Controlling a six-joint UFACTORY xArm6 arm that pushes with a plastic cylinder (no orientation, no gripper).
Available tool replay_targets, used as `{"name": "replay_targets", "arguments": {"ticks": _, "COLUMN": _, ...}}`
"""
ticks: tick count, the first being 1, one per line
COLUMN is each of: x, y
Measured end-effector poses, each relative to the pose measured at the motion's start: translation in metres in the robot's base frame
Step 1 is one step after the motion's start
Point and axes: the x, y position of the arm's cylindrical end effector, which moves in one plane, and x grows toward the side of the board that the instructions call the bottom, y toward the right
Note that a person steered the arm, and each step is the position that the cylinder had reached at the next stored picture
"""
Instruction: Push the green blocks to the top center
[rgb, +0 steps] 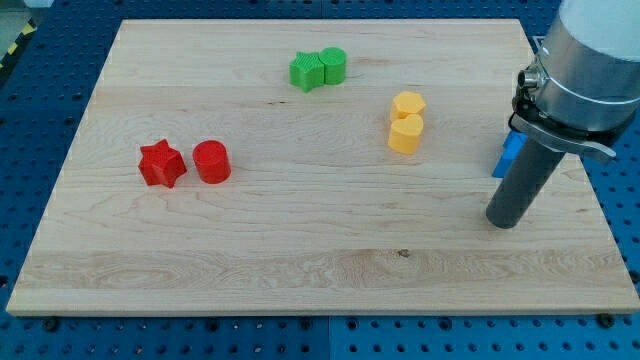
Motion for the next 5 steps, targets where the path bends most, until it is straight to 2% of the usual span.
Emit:
{"name": "replay_targets", "arguments": {"ticks": 3, "x": 0.000, "y": -0.001}}
{"name": "replay_targets", "arguments": {"ticks": 4, "x": -0.003, "y": -0.032}}
{"name": "replay_targets", "arguments": {"ticks": 5, "x": -0.022, "y": -0.093}}
